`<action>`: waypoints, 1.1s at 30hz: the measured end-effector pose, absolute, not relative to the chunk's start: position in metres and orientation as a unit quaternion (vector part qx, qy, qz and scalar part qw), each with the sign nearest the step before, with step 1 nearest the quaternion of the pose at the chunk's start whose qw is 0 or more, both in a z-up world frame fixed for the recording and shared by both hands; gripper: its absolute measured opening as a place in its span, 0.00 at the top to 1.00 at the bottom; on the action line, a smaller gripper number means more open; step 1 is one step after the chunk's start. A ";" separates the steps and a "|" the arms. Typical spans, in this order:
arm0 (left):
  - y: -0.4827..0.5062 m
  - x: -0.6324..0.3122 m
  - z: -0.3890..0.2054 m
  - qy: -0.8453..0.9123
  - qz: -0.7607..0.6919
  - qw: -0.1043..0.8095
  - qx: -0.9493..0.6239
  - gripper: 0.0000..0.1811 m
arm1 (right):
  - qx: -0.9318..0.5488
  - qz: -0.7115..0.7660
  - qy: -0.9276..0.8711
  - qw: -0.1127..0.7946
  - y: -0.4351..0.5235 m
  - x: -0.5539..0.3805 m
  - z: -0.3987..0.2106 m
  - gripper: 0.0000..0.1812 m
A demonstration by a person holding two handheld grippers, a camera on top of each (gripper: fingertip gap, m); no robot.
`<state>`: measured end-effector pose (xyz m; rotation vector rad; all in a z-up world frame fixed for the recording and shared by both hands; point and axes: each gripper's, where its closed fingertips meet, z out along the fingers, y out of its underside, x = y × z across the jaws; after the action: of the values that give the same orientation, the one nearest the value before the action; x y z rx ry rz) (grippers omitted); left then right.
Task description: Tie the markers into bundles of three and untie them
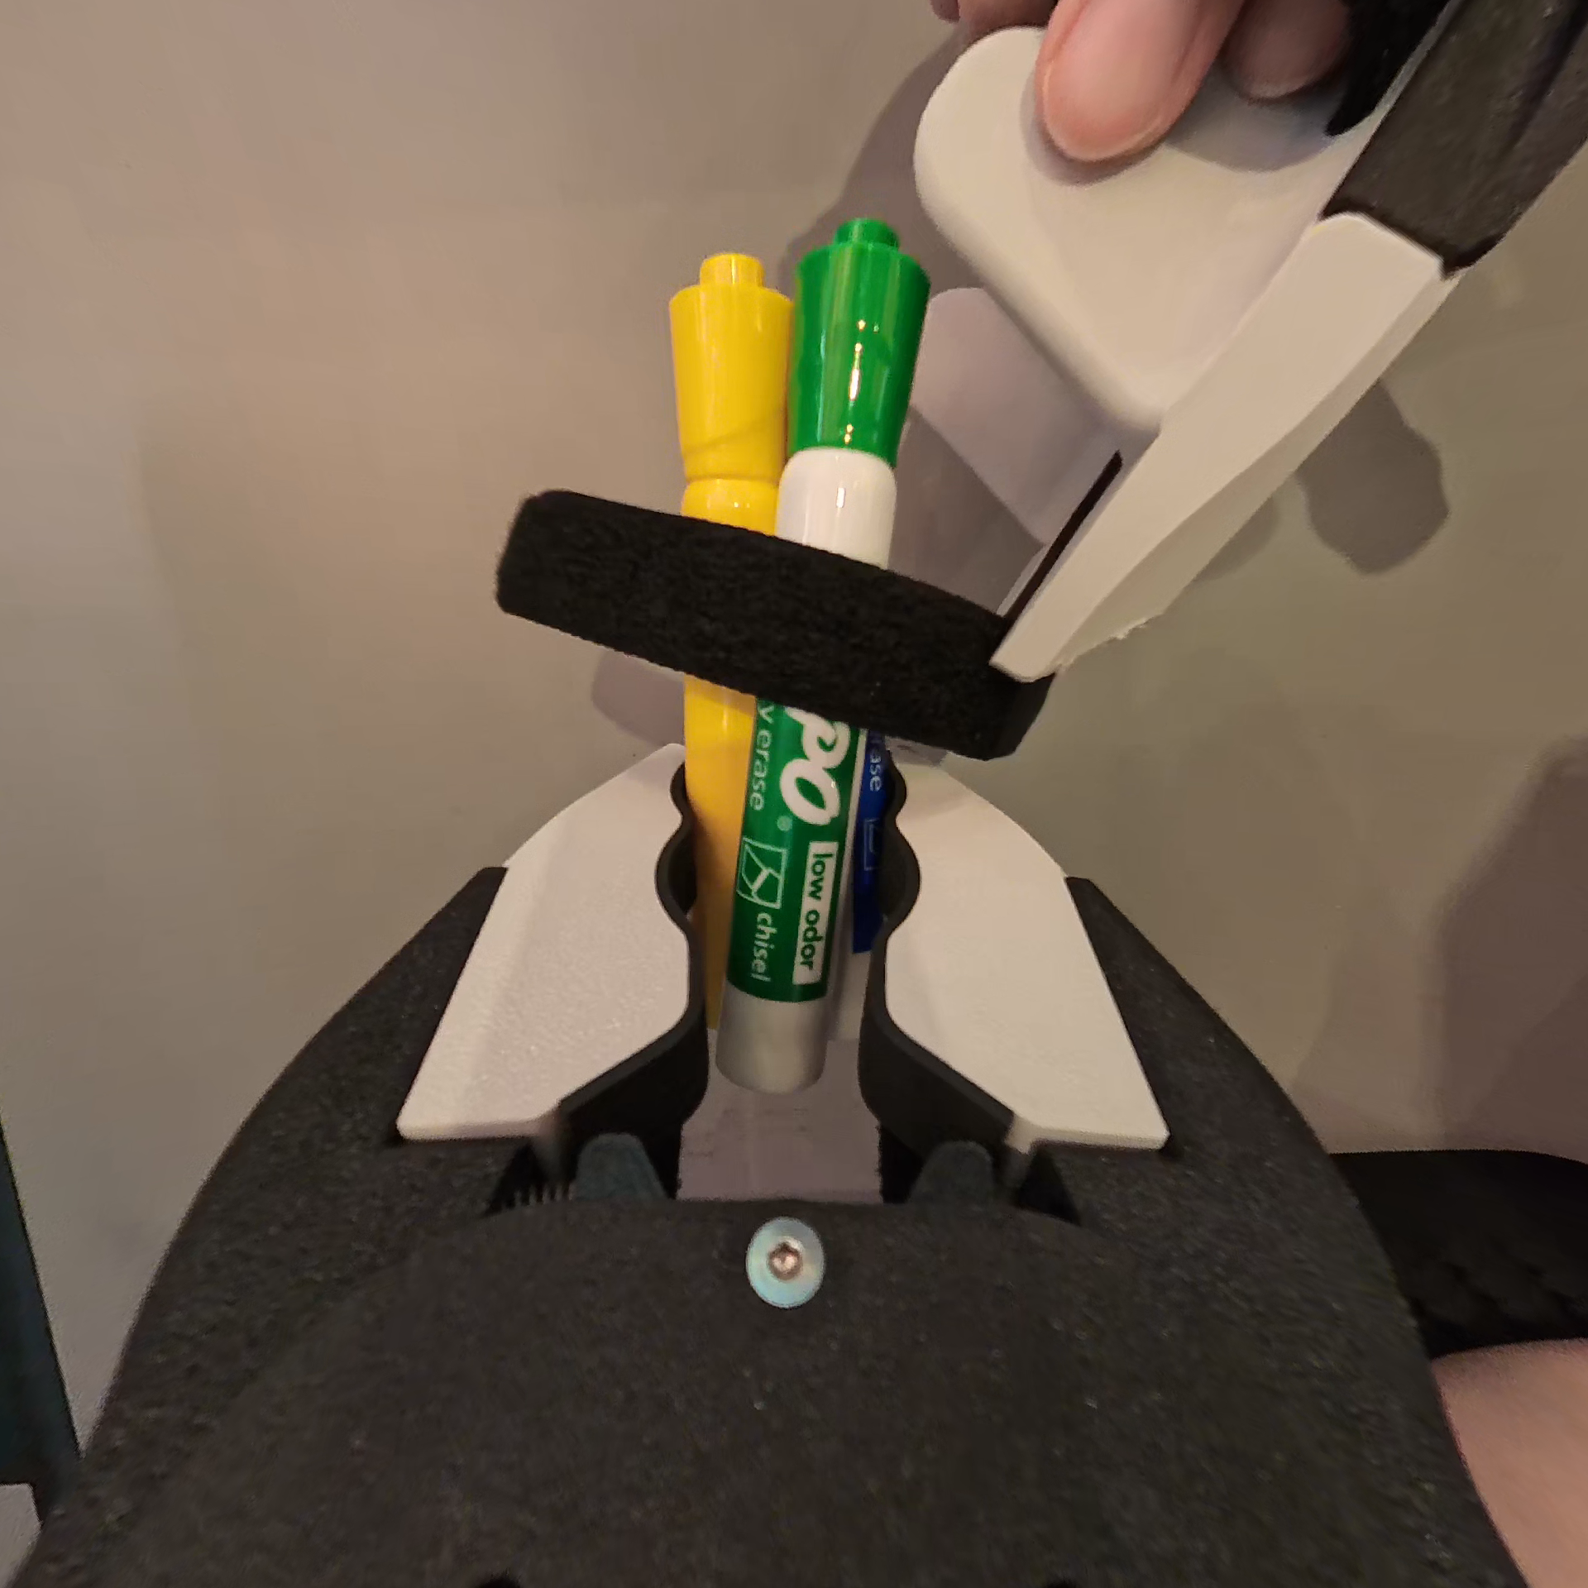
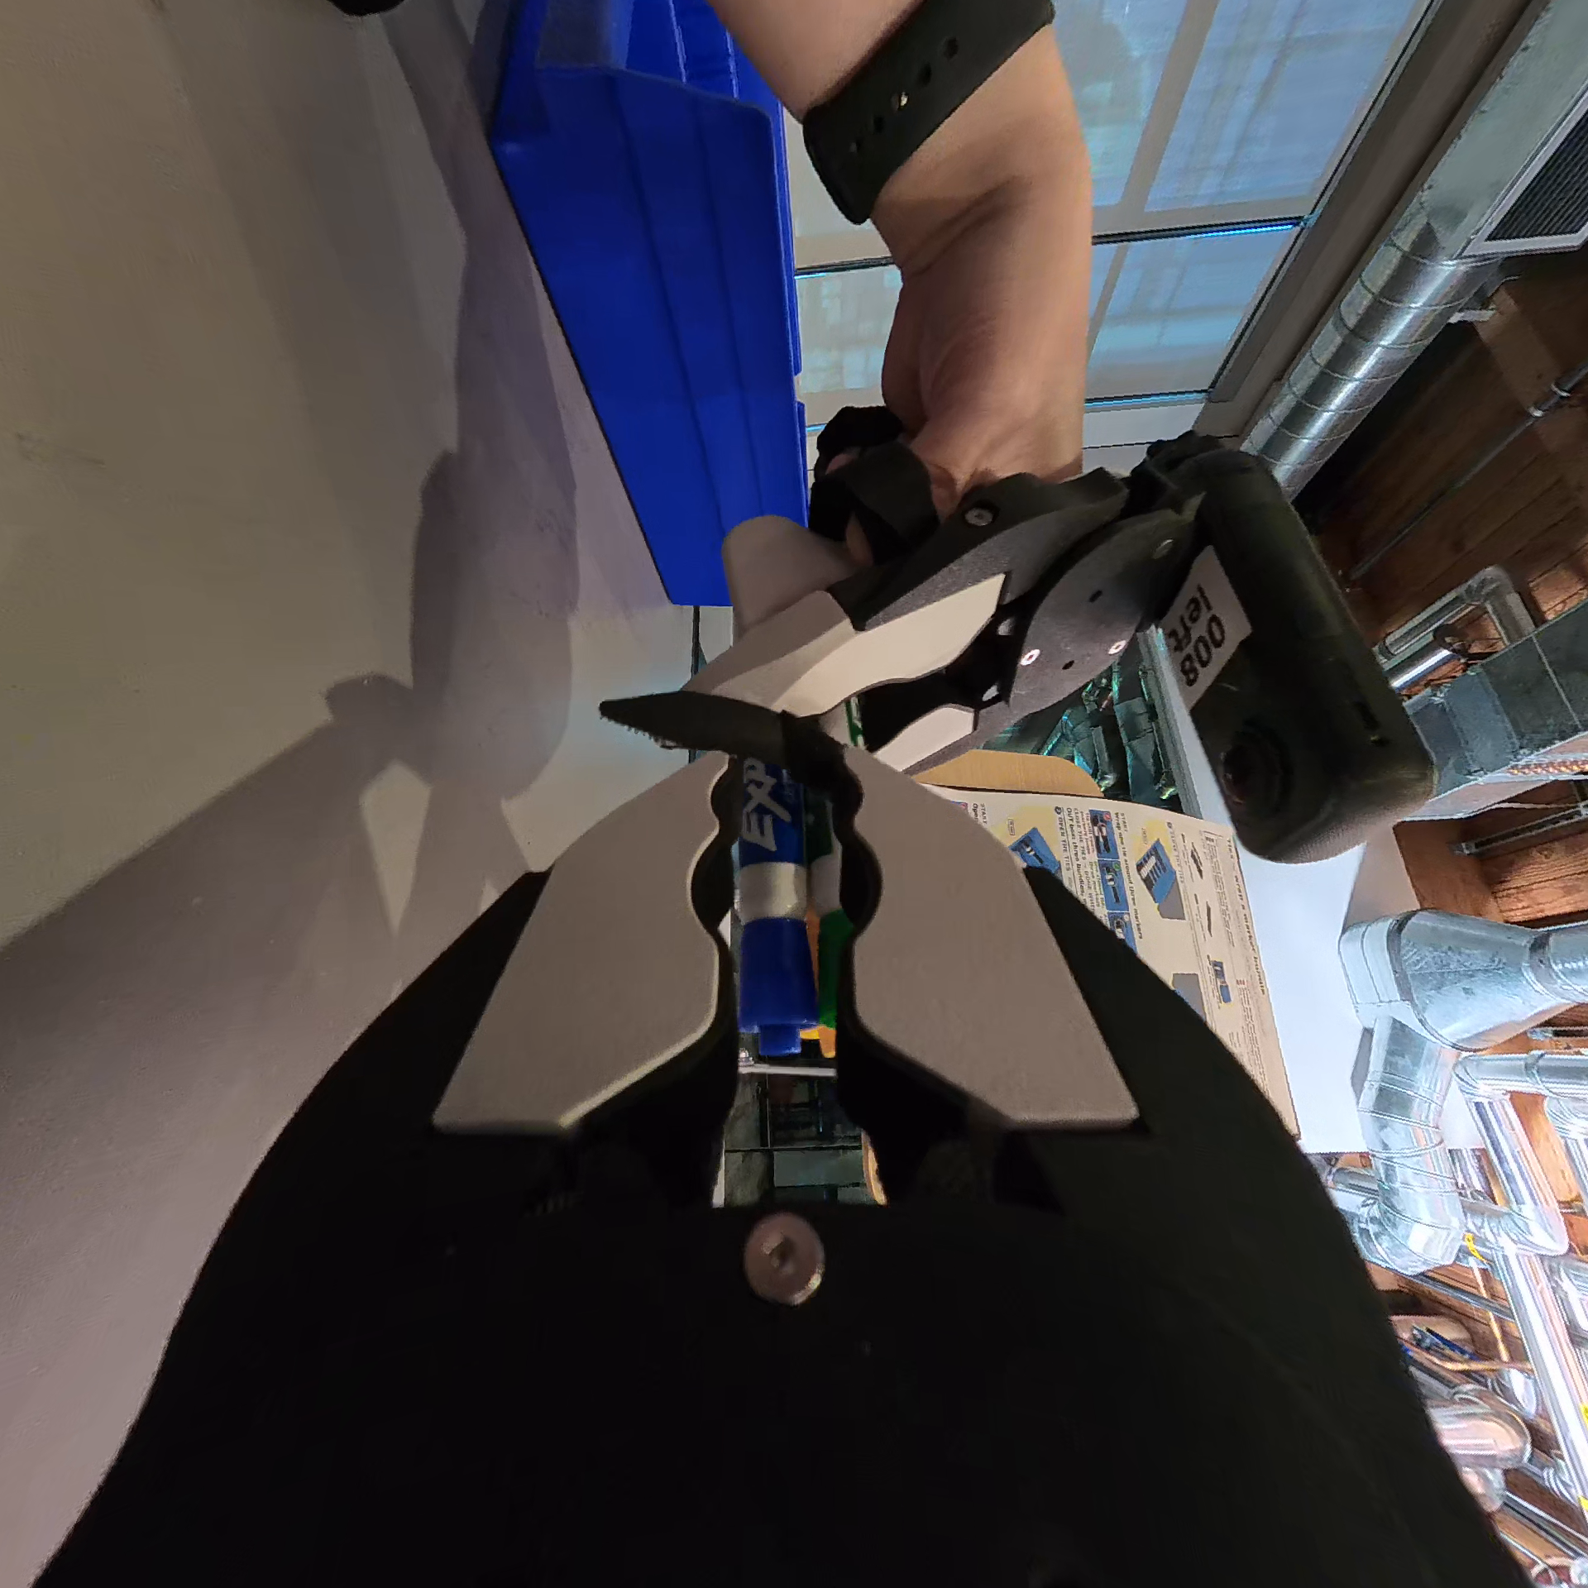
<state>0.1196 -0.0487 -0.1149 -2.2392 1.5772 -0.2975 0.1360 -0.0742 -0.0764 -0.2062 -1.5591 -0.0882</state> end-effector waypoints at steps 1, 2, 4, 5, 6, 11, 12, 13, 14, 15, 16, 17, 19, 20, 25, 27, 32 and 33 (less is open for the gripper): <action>-0.048 0.119 -0.115 0.562 -0.105 0.193 -0.797 0.79 | -0.093 -0.042 -0.703 0.704 -0.074 0.136 -0.077 0.88; -0.048 0.119 -0.114 0.561 -0.105 0.194 -0.798 0.79 | -0.093 -0.043 -0.704 0.703 -0.073 0.136 -0.078 0.88; -0.048 0.119 -0.113 0.560 -0.106 0.195 -0.798 0.79 | -0.093 -0.044 -0.706 0.701 -0.073 0.137 -0.078 0.88; -0.048 0.118 -0.113 0.559 -0.106 0.196 -0.799 0.79 | -0.092 -0.045 -0.706 0.700 -0.073 0.137 -0.079 0.88; -0.048 0.118 -0.112 0.558 -0.107 0.196 -0.799 0.79 | -0.092 -0.046 -0.706 0.700 -0.073 0.137 -0.078 0.87; -0.049 0.116 -0.111 0.557 -0.105 0.197 -0.800 0.79 | -0.093 -0.051 -0.710 0.696 -0.071 0.138 -0.080 0.86; -0.049 0.116 -0.111 0.557 -0.106 0.195 -0.800 0.79 | -0.094 -0.051 -0.711 0.695 -0.071 0.138 -0.080 0.86; -0.050 0.116 -0.112 0.557 -0.107 0.192 -0.801 0.79 | -0.096 -0.051 -0.712 0.694 -0.070 0.138 -0.081 0.86; -0.050 0.116 -0.112 0.558 -0.106 0.192 -0.800 0.79 | -0.097 -0.050 -0.713 0.692 -0.070 0.138 -0.081 0.86; -0.050 0.117 -0.112 0.558 -0.106 0.192 -0.800 0.79 | -0.098 -0.050 -0.714 0.691 -0.069 0.138 -0.082 0.86; -0.051 0.117 -0.113 0.559 -0.107 0.190 -0.800 0.79 | -0.098 -0.049 -0.715 0.691 -0.069 0.138 -0.082 0.85; -0.051 0.117 -0.113 0.560 -0.108 0.190 -0.799 0.79 | -0.099 -0.049 -0.715 0.691 -0.069 0.138 -0.082 0.85; -0.051 0.117 -0.113 0.560 -0.106 0.190 -0.800 0.79 | -0.099 -0.050 -0.715 0.690 -0.069 0.138 -0.081 0.85; -0.051 0.117 -0.113 0.559 -0.108 0.190 -0.800 0.79 | -0.099 -0.049 -0.716 0.690 -0.069 0.139 -0.081 0.84; -0.050 0.116 -0.112 0.557 -0.106 0.190 -0.801 0.79 | -0.102 -0.044 -0.721 0.684 -0.069 0.139 -0.083 0.84; -0.050 0.115 -0.113 0.557 -0.106 0.190 -0.802 0.79 | -0.103 -0.042 -0.724 0.681 -0.069 0.139 -0.084 0.84; -0.050 0.115 -0.113 0.556 -0.107 0.190 -0.802 0.79 | -0.102 -0.046 -0.730 0.675 -0.069 0.140 -0.086 0.83; -0.050 0.115 -0.113 0.556 -0.107 0.190 -0.802 0.79 | -0.103 -0.045 -0.730 0.675 -0.069 0.140 -0.086 0.83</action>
<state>0.1149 -0.0504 -0.1129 -2.2546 1.5640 -0.2997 0.1400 -0.0691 -0.0856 -0.2319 -1.6413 -0.1018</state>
